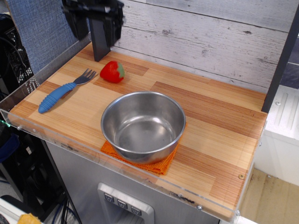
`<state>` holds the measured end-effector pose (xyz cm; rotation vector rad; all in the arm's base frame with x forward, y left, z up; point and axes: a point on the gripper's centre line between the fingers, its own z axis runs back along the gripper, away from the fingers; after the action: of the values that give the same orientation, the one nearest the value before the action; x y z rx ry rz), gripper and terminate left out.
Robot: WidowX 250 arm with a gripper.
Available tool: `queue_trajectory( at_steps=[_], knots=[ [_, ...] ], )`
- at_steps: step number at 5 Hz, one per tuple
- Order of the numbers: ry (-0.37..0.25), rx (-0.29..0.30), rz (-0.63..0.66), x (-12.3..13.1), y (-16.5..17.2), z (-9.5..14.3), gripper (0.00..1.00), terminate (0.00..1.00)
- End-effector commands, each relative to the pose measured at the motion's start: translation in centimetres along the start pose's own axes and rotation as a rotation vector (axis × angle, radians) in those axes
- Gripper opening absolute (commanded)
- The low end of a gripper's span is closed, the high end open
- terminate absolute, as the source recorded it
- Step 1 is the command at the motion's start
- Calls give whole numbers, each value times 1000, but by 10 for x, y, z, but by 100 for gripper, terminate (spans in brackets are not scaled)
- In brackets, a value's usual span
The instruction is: Put the strawberry on the table above the fork.
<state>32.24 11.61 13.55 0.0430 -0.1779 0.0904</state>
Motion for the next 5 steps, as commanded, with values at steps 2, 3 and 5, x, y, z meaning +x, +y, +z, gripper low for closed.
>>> queue_trajectory(
  at_steps=[2, 3, 5],
  knots=[
    [14, 14, -76, -24, -13, 31, 100, 0],
    [14, 14, -76, -24, -13, 31, 100, 0],
    [14, 14, -76, -24, -13, 31, 100, 0]
  ],
)
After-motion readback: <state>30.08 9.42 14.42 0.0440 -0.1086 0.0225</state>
